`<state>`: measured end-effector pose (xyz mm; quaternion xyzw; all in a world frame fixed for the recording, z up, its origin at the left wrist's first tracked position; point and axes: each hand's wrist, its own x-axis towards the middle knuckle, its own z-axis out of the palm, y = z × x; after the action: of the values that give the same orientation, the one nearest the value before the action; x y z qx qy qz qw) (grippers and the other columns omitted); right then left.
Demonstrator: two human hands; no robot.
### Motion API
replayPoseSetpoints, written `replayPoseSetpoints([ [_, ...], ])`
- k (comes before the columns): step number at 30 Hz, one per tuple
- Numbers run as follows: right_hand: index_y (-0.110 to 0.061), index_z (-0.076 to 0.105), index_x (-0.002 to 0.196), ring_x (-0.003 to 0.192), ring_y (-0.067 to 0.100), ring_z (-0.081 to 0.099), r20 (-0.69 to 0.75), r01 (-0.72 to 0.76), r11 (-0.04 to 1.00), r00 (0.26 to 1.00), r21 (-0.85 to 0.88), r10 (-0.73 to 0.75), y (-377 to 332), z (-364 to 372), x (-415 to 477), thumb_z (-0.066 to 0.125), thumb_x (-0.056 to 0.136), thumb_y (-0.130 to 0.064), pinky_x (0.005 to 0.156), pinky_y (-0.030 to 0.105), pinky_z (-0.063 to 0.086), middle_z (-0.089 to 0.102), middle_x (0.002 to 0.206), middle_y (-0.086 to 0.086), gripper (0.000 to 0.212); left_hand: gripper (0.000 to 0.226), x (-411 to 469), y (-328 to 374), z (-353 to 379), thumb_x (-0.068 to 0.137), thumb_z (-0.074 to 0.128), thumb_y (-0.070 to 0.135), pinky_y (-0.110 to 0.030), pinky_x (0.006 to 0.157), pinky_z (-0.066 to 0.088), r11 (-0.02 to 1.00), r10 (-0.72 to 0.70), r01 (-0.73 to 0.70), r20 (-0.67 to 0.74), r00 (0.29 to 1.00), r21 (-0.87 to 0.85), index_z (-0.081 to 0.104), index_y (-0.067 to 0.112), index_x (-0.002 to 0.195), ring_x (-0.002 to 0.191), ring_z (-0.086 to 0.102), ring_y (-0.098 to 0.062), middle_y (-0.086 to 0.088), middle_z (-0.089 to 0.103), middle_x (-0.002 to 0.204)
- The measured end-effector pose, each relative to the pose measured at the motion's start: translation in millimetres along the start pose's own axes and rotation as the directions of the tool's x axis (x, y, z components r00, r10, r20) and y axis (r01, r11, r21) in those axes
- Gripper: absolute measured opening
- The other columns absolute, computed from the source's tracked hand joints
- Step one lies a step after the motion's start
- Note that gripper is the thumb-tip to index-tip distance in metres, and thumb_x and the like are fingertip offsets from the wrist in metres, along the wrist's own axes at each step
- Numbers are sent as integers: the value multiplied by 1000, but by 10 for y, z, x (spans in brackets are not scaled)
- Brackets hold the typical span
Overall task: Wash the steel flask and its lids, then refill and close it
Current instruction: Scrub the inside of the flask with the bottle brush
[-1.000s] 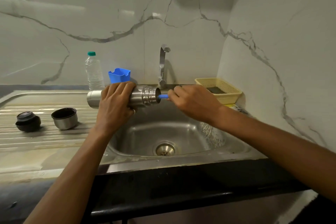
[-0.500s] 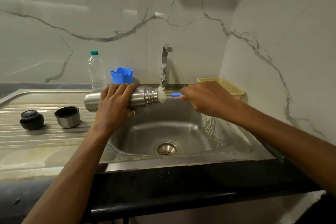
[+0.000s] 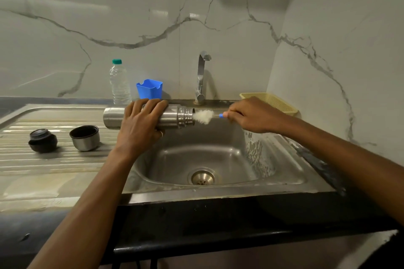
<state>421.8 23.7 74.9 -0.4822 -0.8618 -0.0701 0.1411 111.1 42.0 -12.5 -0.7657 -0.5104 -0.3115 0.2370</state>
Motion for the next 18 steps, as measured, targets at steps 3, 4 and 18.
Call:
replayPoseSetpoints([
  [3, -13, 61, 83, 43, 19, 41, -253, 163, 823, 903, -544, -347, 51, 93, -53, 38, 108, -38, 43, 26, 24, 46, 61, -3, 43, 76, 6, 17, 17, 64, 84, 17, -51, 100, 37, 994, -46, 46, 2, 999, -100, 51, 18, 133, 119, 48, -35, -6, 58, 130],
  [4, -12, 61, 86, 43, 18, 38, -272, 171, 739, 856, -652, -439, 54, 120, -65, 39, 110, -35, 40, 26, 25, 46, 62, -1, 39, 76, 5, 17, 16, 64, 84, 17, -51, 99, 38, 990, -54, 54, 2, 999, -132, 51, 18, 133, 119, 48, -35, -6, 58, 129],
  [18, -16, 69, 83, 46, 10, 46, -191, 133, 966, 966, -222, -176, 54, 28, -61, 43, 104, -47, 46, 30, 42, 54, 57, -7, 46, 77, 5, 19, -8, 63, 84, 19, -50, 99, 37, 994, 8, -8, 2, 1000, -108, 52, 19, 133, 117, 48, -33, -3, 59, 127],
])
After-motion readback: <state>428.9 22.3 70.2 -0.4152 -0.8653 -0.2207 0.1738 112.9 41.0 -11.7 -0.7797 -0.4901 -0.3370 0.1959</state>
